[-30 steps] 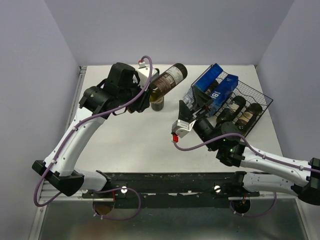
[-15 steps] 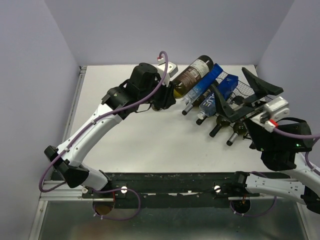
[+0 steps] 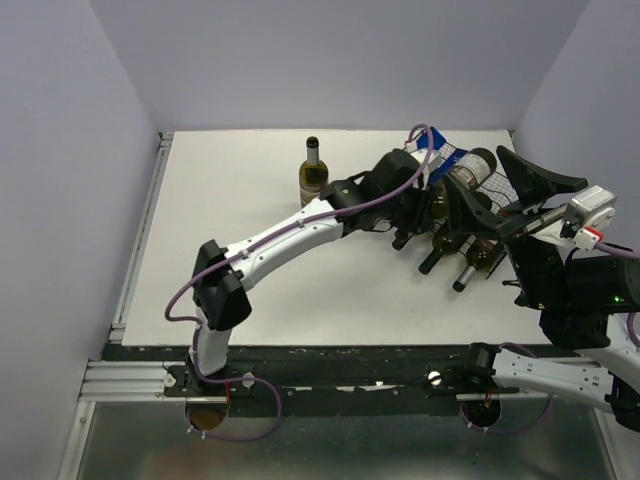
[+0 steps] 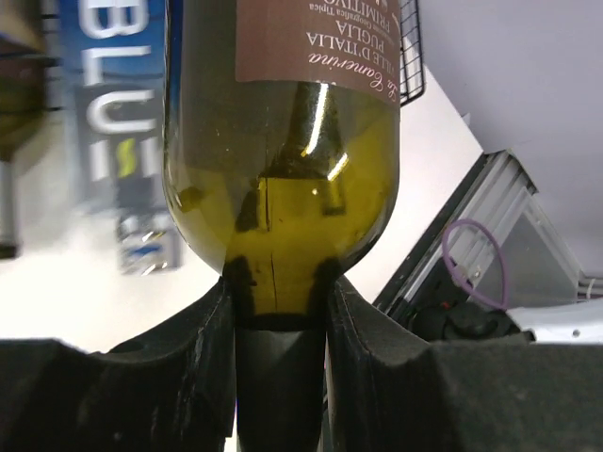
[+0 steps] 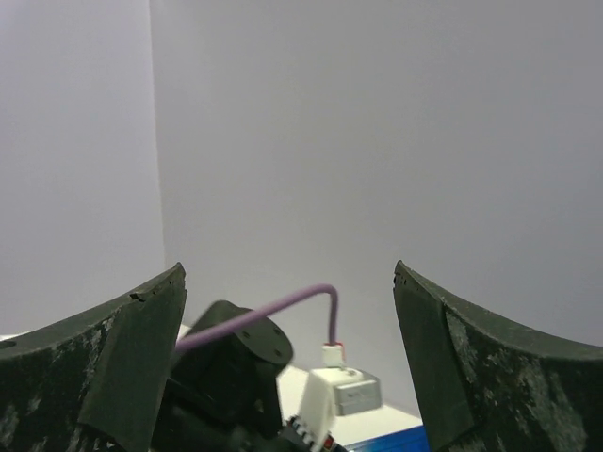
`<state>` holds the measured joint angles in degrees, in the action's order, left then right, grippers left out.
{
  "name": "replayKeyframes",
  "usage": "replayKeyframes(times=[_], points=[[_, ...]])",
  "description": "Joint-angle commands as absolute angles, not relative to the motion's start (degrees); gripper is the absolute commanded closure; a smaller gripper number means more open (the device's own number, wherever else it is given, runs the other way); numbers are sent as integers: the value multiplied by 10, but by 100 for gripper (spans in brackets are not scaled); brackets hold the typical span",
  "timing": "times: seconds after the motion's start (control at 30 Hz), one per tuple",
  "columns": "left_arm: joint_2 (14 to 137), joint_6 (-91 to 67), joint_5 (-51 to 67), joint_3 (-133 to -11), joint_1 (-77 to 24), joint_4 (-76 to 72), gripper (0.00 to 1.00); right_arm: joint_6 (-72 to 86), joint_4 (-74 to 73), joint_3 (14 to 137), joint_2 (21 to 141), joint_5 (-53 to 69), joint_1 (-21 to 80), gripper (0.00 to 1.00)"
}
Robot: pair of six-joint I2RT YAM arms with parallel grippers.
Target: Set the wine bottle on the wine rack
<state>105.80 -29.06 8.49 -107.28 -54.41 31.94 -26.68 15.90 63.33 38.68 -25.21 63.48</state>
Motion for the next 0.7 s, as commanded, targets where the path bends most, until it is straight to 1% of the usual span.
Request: replayKeyframes(times=[0.0, 0.07, 0.17, 0.33, 0.67], points=[[1129, -319, 45, -1194, -585, 240, 100, -227, 118, 645, 382, -296, 640, 4], [1157, -323, 18, -1219, -596, 236, 100, -216, 105, 651, 384, -301, 640, 4], [1186, -358, -10, -1225, -602, 214, 100, -205, 91, 659, 385, -311, 640, 5], [1222, -414, -11, -1241, -603, 209, 100, -185, 78, 661, 381, -325, 640, 7], [1293, -426, -32, -1282, -606, 159, 100, -156, 50, 657, 370, -340, 639, 9]])
